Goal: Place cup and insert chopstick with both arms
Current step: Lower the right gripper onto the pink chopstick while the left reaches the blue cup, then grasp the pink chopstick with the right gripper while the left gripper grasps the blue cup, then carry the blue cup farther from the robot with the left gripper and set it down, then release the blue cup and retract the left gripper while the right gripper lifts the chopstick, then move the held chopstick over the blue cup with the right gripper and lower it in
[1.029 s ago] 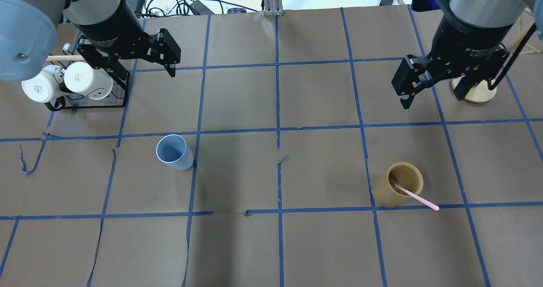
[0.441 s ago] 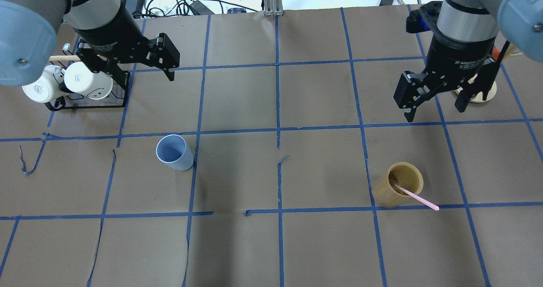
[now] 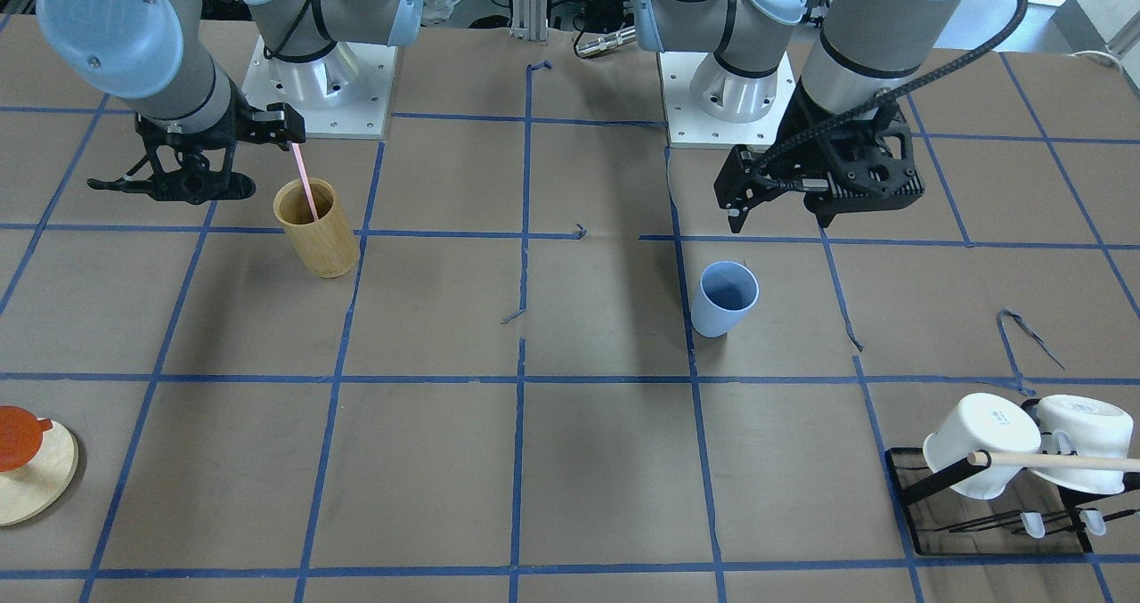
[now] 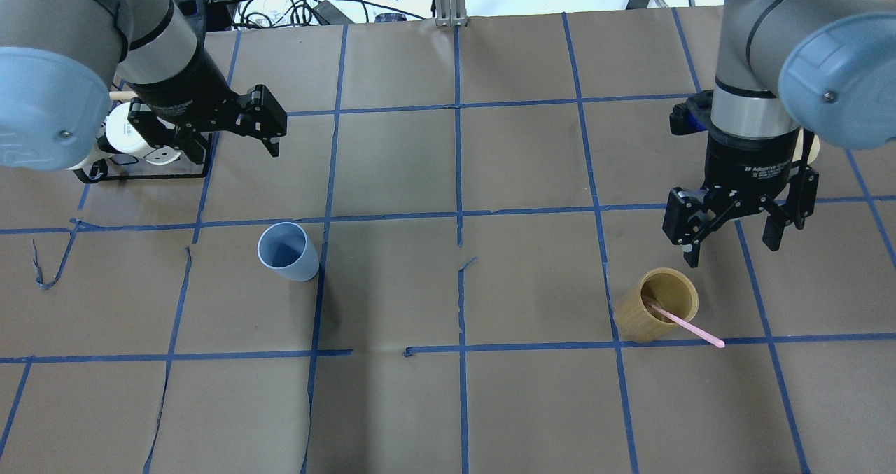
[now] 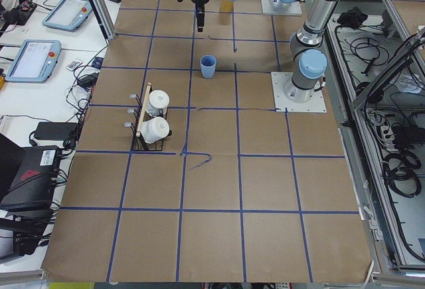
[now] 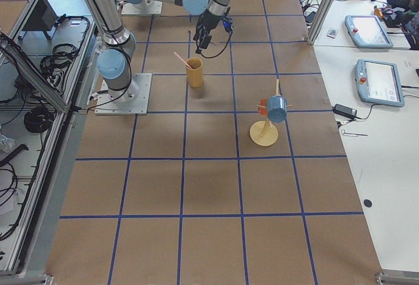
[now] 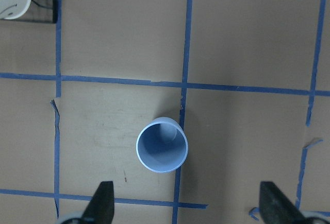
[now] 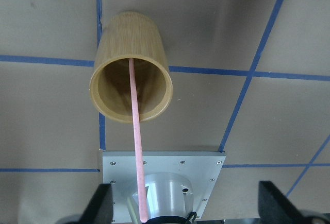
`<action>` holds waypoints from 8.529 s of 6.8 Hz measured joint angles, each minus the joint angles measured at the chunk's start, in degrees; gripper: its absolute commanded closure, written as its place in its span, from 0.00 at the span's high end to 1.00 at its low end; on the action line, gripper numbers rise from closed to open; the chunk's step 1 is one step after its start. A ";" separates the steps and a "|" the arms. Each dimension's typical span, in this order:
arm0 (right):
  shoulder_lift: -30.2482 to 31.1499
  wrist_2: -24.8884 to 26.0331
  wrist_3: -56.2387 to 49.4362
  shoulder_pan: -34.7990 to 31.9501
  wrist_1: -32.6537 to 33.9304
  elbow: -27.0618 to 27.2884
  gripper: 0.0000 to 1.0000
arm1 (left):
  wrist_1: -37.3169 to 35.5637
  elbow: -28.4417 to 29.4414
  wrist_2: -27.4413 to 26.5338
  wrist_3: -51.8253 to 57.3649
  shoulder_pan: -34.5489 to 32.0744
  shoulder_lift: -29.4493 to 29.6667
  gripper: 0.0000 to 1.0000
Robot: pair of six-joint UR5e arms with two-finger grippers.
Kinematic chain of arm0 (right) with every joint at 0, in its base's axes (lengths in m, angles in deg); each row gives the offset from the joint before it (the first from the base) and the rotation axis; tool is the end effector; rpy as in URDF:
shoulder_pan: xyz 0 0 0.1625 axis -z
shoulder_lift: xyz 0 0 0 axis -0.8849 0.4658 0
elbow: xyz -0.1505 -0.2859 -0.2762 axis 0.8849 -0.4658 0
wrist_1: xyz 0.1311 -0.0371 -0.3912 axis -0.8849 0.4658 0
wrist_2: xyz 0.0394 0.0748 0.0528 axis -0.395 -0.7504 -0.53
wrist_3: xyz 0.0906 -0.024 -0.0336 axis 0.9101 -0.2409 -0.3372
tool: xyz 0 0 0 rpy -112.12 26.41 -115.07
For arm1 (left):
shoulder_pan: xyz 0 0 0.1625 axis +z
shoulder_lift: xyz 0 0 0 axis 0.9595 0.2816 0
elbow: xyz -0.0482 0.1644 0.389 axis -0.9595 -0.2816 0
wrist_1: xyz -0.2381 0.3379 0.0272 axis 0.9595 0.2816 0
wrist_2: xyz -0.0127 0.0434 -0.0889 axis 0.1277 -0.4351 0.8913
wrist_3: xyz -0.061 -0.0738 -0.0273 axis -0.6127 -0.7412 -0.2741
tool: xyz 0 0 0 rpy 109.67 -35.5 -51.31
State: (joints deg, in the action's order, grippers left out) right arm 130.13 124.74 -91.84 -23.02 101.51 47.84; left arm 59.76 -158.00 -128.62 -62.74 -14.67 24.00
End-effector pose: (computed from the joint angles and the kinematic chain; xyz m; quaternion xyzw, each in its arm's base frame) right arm 0.0780 -0.4364 0.3740 0.0507 -0.9641 -0.2516 0.0683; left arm -0.1162 -0.4974 0.4494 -0.0456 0.9988 -0.0113 0.0123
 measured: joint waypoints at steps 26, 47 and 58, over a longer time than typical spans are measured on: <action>-1.72 -9.58 10.77 1.40 -8.56 -2.31 0.15 | -22.88 -14.92 1.84 -4.55 -7.29 6.99 0.00; -8.49 -14.46 15.27 3.79 -29.14 -18.32 0.00 | -3.68 11.34 1.87 -10.16 -12.27 13.57 0.83; -18.26 -66.83 56.06 -2.79 -9.15 -29.47 0.00 | 4.45 9.00 2.02 1.70 -3.20 4.36 1.00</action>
State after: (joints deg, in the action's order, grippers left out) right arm 111.87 57.91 -35.78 -25.82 92.36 18.37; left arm 64.22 -149.00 -126.59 -61.04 -17.87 28.36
